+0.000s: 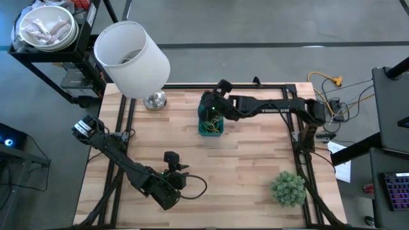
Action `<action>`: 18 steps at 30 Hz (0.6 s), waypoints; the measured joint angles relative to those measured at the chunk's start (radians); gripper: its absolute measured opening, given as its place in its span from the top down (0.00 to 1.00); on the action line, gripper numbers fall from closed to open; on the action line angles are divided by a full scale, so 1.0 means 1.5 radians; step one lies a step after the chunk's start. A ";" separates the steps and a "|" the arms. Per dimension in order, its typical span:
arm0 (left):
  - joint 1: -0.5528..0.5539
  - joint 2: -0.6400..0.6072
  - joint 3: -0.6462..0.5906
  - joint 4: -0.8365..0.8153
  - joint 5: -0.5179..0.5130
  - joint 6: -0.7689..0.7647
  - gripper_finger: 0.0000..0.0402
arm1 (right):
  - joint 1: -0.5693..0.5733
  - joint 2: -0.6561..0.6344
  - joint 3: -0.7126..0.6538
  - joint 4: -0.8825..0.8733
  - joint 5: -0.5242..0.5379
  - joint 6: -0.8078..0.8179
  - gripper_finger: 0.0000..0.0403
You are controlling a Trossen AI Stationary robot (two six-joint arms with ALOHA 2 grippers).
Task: Pick and place rubber bands into bin
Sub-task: Put the yellow rubber band into the blue bin
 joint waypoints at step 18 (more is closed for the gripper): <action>-0.003 0.000 0.000 -0.002 0.010 0.000 0.69 | -0.021 0.134 -0.001 -0.049 -0.020 0.079 0.98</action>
